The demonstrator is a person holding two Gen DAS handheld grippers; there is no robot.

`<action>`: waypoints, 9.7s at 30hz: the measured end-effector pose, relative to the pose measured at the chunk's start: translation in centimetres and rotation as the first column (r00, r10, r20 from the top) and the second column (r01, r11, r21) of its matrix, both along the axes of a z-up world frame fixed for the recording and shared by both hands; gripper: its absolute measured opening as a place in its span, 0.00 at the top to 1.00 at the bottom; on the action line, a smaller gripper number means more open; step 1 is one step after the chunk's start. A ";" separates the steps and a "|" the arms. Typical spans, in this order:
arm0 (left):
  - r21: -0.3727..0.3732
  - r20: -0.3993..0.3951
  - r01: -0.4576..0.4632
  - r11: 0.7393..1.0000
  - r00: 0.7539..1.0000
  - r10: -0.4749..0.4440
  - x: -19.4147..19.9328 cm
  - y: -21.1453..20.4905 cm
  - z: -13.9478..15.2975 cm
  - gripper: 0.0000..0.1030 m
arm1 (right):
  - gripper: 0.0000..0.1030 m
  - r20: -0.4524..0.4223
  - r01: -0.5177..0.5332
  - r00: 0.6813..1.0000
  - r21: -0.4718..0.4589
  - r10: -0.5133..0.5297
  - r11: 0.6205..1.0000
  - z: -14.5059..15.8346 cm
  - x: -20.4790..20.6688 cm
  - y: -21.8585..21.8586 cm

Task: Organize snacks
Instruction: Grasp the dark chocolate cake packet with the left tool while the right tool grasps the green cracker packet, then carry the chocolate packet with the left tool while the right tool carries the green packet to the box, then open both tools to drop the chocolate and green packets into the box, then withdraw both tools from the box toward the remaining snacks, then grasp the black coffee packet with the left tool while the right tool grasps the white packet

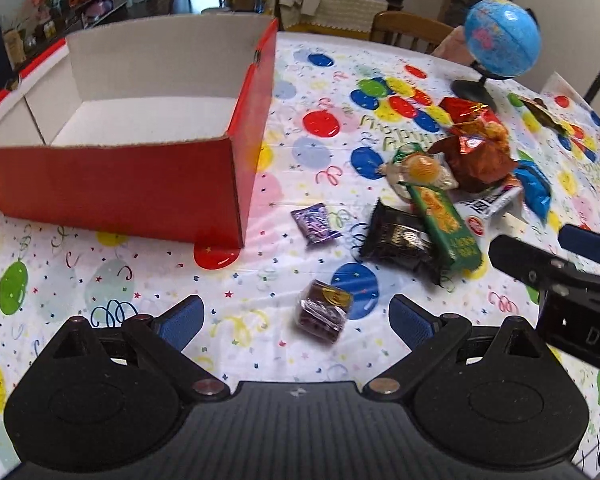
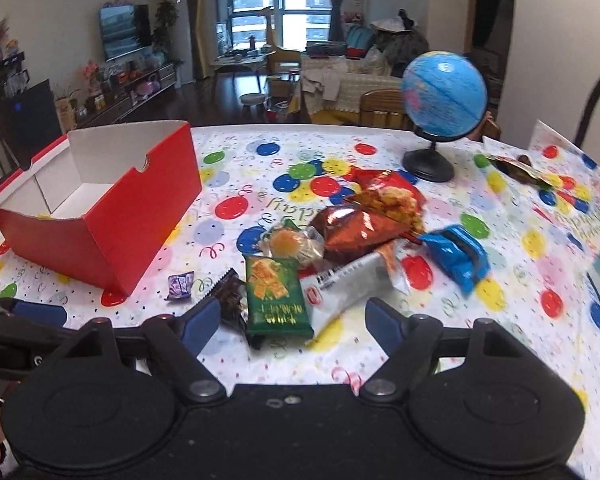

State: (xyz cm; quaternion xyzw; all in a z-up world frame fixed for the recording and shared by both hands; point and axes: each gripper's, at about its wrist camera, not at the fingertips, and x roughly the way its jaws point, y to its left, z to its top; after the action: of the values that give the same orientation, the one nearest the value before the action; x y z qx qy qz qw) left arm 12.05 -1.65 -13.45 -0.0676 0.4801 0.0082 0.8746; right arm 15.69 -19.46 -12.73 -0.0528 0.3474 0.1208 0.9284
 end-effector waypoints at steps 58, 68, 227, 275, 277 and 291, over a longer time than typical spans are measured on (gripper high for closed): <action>0.012 0.025 0.039 0.999 0.999 -0.040 -2.9 0.0 2.5 0.68 | 0.61 -0.002 -0.036 0.999 0.153 0.037 0.988 1.5 0.7 0.7; 0.022 0.090 -0.015 1.000 0.996 0.013 -5.2 1.7 6.5 0.68 | 0.61 0.080 -0.113 0.991 0.146 0.103 0.983 5.7 -2.1 2.1; 0.082 0.030 0.271 0.959 0.961 -0.274 3.2 -9.2 0.5 0.25 | 0.14 -0.089 0.146 0.987 0.190 -0.131 0.971 -1.6 4.4 -6.4; 0.081 -0.030 0.181 0.980 0.983 -0.179 7.0 -7.1 -0.4 0.70 | 0.80 -0.238 0.231 0.957 0.281 -0.166 0.931 -3.8 6.2 -7.0; 0.077 -0.029 0.180 0.981 0.984 -0.178 6.6 -7.0 0.0 0.71 | 0.80 -0.229 0.225 0.960 0.284 -0.162 0.932 -3.3 5.5 -7.0; 0.034 0.019 0.163 0.986 0.986 -0.163 3.0 -3.8 4.9 0.75 | 0.80 -0.157 0.149 0.982 0.289 -0.107 0.946 1.1 1.2 -4.8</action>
State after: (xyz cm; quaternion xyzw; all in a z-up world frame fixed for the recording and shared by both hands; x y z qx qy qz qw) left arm 15.06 -5.41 -8.50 -0.0142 0.4742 -0.0563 0.8785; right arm 16.86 -24.24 -11.67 0.1198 0.3917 0.1148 0.9050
